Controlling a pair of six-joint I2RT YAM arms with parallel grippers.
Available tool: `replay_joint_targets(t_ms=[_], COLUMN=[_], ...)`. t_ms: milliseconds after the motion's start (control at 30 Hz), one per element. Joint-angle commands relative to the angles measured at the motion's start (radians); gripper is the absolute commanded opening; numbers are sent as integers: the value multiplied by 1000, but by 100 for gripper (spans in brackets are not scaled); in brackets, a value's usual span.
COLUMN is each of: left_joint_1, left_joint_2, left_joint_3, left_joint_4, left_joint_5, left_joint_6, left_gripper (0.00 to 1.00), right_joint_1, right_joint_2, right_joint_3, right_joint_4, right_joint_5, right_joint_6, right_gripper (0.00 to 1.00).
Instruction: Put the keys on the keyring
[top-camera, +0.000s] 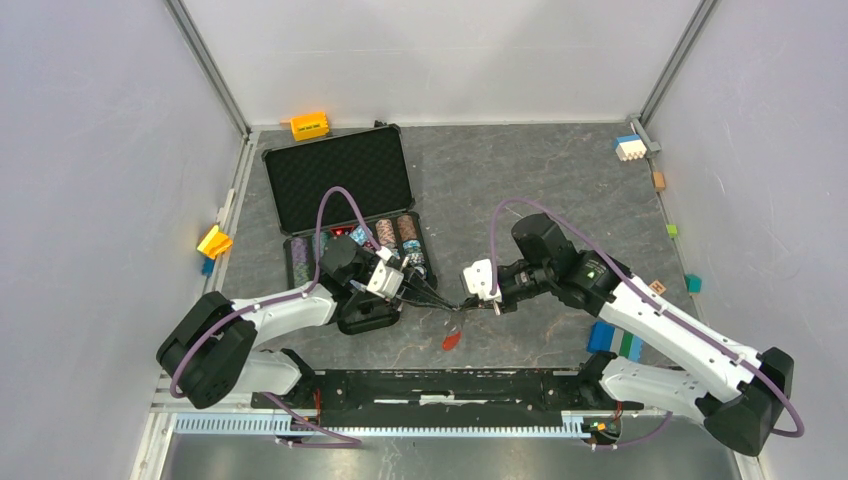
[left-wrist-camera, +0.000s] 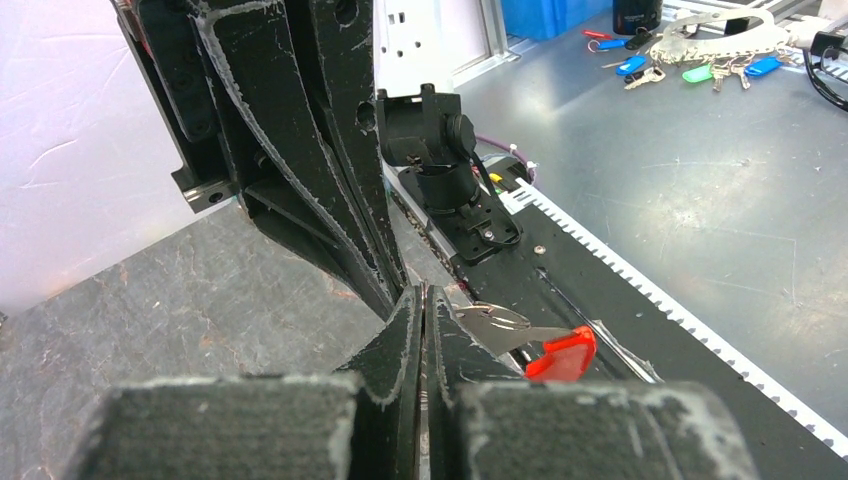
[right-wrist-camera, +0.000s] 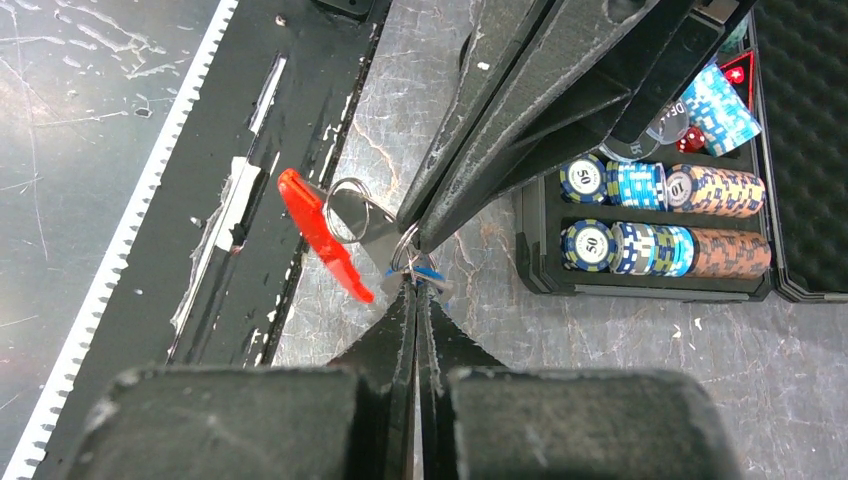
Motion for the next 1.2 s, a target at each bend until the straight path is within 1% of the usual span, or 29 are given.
replay_joint_targets(t_ms=[0, 400, 700, 1167], left_joint_1=[-6, -6, -5, -4], left_joint_2=[-1, 7, 12, 19], left_joint_3=[6, 15, 17, 14], left_joint_4=[27, 46, 41, 0], left_joint_5=[-2, -9, -29, -25], left_joint_6=[27, 8, 15, 67], left_gripper=[2, 2, 2, 2], right_joint_1=[-4, -4, 1, 2], right_joint_2=[-27, 4, 38, 38], right_joint_3=[38, 28, 42, 83], right_joint_4=[-13, -41, -54, -93], right_joint_5=[3, 24, -22, -86], right_joint_6=[-16, -8, -9, -12], right_gripper=[0, 0, 0, 0])
